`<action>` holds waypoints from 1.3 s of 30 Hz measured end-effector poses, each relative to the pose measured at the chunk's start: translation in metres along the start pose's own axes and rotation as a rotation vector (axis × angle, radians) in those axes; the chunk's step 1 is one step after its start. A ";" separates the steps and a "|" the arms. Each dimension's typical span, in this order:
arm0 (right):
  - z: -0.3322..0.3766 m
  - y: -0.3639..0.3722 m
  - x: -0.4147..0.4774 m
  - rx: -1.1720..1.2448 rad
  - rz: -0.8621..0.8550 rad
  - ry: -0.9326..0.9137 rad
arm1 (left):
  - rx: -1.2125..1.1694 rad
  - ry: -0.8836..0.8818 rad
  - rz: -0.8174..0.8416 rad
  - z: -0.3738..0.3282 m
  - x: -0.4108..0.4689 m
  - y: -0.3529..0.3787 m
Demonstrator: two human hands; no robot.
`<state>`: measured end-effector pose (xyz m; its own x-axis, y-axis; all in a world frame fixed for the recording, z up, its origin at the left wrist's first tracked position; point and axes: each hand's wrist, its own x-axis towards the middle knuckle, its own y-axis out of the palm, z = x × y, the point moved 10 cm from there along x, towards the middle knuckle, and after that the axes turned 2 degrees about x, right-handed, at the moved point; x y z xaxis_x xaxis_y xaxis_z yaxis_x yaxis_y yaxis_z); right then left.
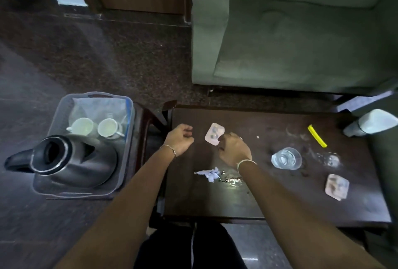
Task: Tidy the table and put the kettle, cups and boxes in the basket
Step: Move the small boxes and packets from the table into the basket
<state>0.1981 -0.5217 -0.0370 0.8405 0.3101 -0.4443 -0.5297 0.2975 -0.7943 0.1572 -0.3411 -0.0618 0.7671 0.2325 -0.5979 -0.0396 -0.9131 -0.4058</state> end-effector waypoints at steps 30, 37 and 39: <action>-0.071 0.091 0.136 0.137 -0.014 -0.114 | -0.059 -0.036 -0.069 0.058 0.082 0.070; -0.071 0.100 0.099 1.096 0.200 0.369 | -0.264 -0.035 0.002 0.039 0.063 0.059; -0.058 0.102 0.087 1.171 0.347 0.378 | -0.335 -0.003 0.034 0.032 0.056 0.059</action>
<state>0.2234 -0.5171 -0.1812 0.5161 0.3134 -0.7971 -0.3484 0.9270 0.1389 0.1777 -0.3710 -0.1412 0.7669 0.2003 -0.6097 0.1479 -0.9796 -0.1359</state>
